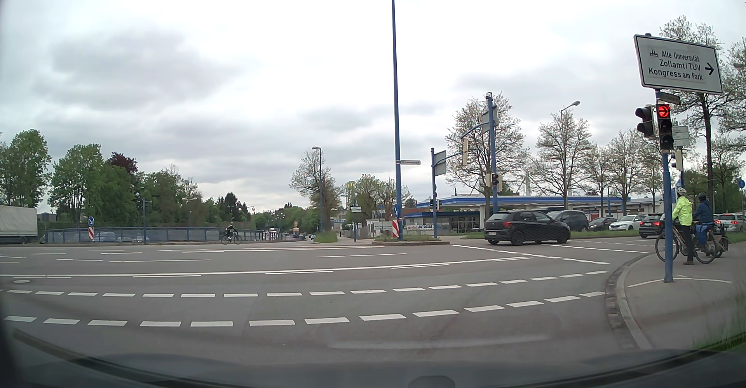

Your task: Follow the waypoints while adhering to traffic rules and regulations

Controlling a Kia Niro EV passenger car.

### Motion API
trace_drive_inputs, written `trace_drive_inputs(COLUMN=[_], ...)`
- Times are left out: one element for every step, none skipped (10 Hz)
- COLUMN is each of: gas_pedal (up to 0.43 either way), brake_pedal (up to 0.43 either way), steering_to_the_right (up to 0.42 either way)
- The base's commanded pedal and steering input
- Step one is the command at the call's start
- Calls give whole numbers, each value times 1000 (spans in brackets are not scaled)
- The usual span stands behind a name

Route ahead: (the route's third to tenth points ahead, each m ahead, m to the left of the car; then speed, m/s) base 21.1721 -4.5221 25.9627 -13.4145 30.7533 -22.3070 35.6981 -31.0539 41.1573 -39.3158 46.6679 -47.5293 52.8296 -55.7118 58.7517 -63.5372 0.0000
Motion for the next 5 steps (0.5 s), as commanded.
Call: trace_drive_inputs(gas_pedal=[0, 0, 0, 0, 0], brake_pedal=[244, 244, 244, 244, 244], steering_to_the_right=[33, 33, 33, 33, 33])
